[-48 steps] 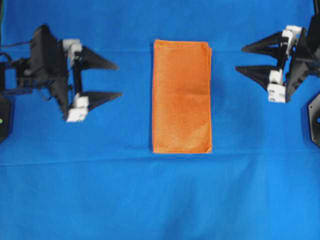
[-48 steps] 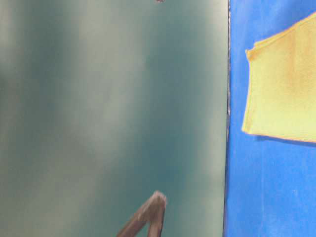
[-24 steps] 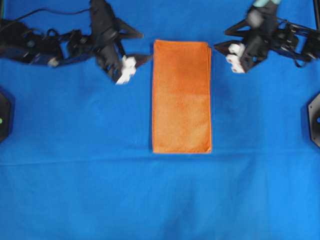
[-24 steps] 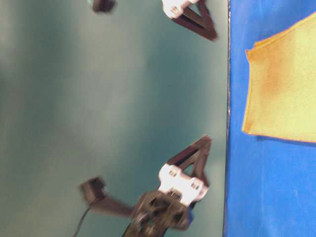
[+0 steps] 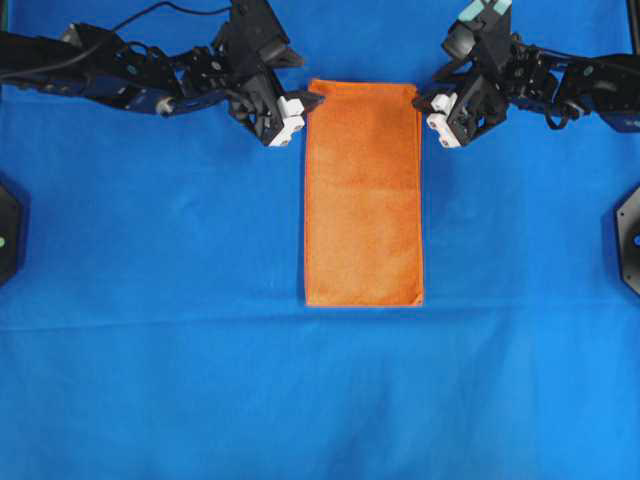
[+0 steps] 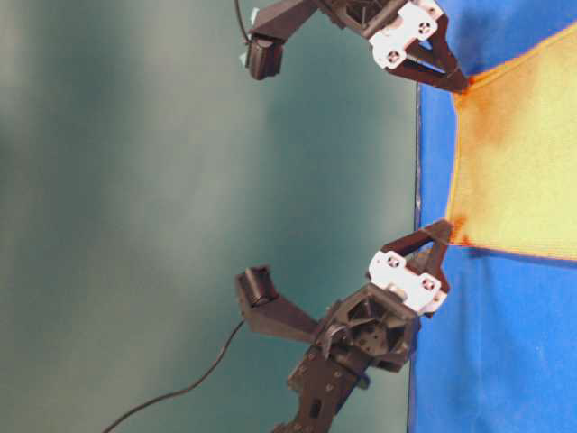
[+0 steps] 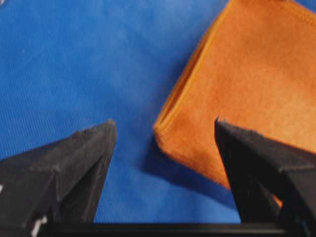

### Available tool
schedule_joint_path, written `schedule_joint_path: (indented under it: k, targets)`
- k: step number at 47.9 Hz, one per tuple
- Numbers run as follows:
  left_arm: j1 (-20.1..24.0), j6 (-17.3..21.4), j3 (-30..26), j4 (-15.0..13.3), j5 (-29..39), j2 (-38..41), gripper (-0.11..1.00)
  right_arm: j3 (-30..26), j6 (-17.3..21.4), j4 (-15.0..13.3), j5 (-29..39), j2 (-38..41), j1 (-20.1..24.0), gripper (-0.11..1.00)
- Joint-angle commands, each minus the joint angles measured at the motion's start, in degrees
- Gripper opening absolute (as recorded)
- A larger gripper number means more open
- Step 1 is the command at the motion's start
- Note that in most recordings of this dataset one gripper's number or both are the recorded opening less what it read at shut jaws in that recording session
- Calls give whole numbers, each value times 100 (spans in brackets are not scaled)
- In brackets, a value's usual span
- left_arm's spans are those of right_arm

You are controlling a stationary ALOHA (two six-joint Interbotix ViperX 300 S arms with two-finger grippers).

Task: Fold the orange towel.
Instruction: 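Grasp the top corners of the vertical strip with both grippers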

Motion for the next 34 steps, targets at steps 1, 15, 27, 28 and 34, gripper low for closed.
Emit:
schedule_joint_path:
  k: [1, 15, 27, 28, 34]
  targets:
    - [35, -9, -149, 0, -53, -9, 75, -114, -9, 18, -141, 18, 0, 65]
    - [44, 0, -88, 0, -44, 62, 62, -290, -9, 88, -202, 431, 0, 60]
    - [0, 132, -97, 26, -53, 62, 3, -114, 70, 88, -193, 369, 176, 4]
    - [0, 132, -105, 26, -53, 62, 0, -114, 79, 88, -193, 369, 176, 4]
    - [-9, 141, -141, 26, -53, 70, 0, -97, 105, 167, -211, 352, 193, 4]
